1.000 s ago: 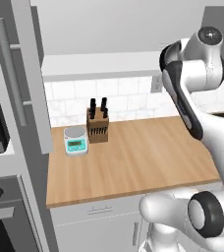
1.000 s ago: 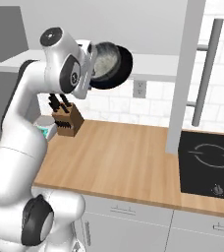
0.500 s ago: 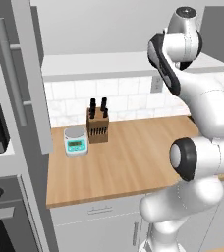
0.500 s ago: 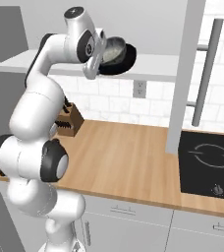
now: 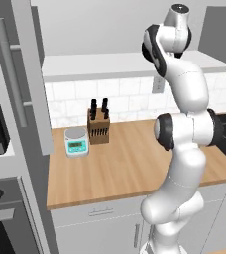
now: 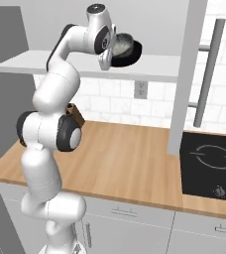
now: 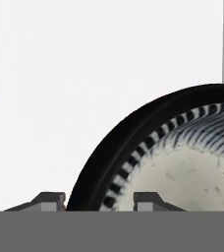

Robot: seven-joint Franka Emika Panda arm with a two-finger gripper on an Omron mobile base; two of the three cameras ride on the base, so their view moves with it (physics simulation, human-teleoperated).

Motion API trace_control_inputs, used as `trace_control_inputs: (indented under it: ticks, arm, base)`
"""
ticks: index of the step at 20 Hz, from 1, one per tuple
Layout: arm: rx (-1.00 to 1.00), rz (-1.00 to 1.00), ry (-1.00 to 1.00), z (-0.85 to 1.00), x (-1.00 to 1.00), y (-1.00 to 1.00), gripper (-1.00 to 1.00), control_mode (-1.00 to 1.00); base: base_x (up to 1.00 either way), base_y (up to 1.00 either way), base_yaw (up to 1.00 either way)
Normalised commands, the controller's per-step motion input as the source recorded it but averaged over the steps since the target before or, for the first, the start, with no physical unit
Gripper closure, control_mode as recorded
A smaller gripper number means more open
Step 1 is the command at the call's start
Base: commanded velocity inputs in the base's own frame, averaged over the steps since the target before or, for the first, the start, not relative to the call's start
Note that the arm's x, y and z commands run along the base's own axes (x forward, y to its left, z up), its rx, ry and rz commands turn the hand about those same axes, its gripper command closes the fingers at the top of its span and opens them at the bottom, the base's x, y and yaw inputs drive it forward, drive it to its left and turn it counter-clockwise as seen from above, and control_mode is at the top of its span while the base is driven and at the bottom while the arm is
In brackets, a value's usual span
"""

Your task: Pick up the bowls on the counter and stack them on top of one another in the open cabinet. Place the smaller bowl on top of the larger bowl.

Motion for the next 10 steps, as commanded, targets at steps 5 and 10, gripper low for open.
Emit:
trace_control_inputs:
  ticks: [5, 10]
  arm:
    - [0.00, 0.03, 0.00, 0.00, 0.68, 0.00, -1.00, -1.00]
    - [0.00, 0.00, -0.07, 0.00, -0.17, 0.11, -1.00, -1.00]
  base:
    - [0.00, 0.00, 0.00]
    - [0.00, 0.00, 0.00]
